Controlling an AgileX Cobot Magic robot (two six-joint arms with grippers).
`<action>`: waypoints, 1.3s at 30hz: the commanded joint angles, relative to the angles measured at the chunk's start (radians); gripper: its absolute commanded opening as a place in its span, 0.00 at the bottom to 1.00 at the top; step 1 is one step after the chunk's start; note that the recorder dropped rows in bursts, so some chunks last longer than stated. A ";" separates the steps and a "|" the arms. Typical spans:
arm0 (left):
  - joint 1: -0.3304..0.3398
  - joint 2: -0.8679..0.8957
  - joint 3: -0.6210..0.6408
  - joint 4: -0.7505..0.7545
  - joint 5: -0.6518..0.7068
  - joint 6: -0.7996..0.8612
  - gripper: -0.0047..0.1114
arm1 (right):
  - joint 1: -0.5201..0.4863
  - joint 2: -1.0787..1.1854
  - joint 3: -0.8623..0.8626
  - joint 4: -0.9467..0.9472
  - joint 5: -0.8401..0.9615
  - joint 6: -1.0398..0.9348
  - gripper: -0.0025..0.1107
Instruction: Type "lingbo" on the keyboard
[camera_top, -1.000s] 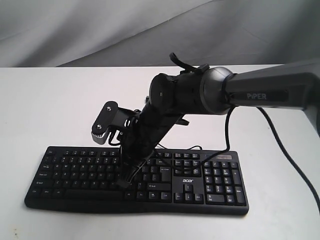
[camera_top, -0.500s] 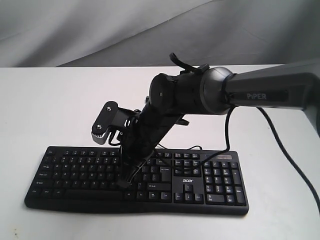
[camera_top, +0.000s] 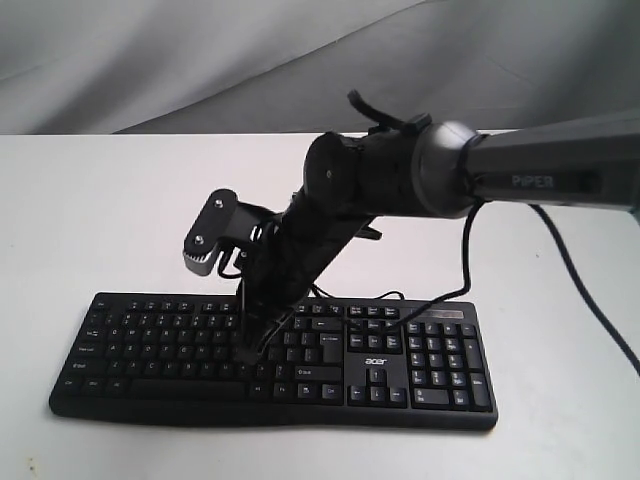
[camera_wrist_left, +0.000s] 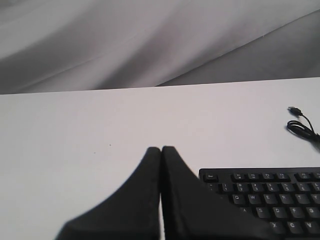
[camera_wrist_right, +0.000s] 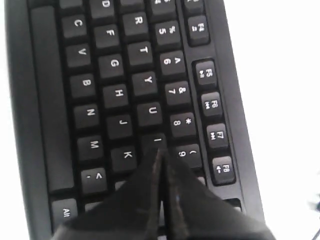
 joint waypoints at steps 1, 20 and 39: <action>0.001 -0.004 0.005 -0.004 -0.007 -0.002 0.04 | -0.003 -0.098 -0.001 -0.030 0.039 -0.005 0.02; 0.001 -0.004 0.005 -0.004 -0.007 -0.002 0.04 | -0.020 -0.831 0.116 -0.203 -0.173 0.313 0.02; 0.001 -0.004 0.005 -0.004 -0.007 -0.002 0.04 | -0.191 -1.126 0.191 -0.378 -0.248 0.856 0.02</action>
